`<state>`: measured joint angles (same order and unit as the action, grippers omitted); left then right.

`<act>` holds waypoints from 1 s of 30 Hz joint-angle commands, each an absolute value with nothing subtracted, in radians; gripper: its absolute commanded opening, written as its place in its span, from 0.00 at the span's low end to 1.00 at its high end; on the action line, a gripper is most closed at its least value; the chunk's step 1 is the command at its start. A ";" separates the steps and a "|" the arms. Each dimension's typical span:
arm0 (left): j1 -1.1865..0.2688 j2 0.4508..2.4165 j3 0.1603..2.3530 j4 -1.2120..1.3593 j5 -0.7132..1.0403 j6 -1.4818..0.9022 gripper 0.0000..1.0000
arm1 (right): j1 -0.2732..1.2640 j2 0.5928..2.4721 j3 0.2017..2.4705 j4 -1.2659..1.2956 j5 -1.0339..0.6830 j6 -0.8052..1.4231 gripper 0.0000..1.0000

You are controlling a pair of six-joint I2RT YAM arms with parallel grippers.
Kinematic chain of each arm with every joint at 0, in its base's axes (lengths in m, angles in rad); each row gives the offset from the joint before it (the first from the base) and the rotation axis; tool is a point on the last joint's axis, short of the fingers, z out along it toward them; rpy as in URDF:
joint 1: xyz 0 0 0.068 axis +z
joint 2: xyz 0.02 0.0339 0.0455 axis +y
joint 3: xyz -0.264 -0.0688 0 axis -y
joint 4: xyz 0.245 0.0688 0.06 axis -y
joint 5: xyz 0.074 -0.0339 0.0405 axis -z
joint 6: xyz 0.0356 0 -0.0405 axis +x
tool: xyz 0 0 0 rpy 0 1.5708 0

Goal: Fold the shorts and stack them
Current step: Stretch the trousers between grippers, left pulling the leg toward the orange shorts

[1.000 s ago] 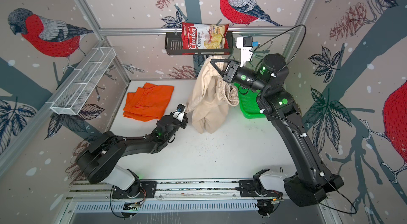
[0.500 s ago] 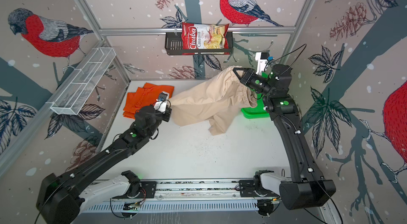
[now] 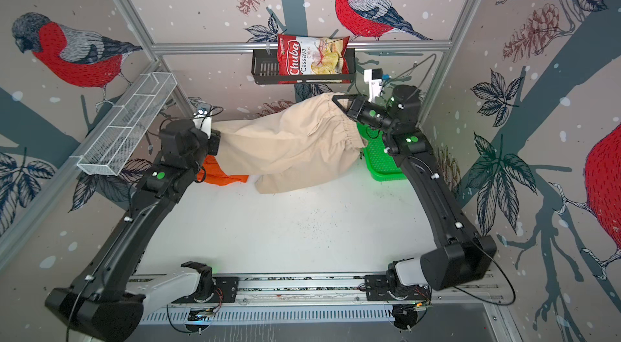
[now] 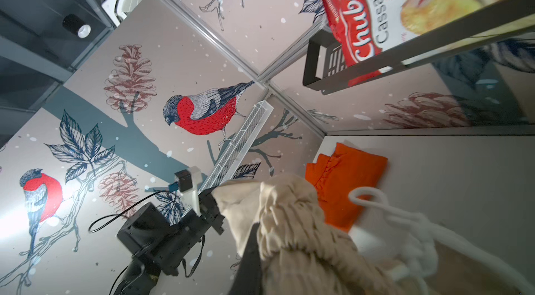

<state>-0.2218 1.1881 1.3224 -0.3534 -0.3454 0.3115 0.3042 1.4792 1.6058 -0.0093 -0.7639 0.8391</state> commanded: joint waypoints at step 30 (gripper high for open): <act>-0.443 0.717 0.762 -0.729 -0.207 0.831 0.00 | 0.328 1.328 0.899 -0.211 -0.841 0.612 0.00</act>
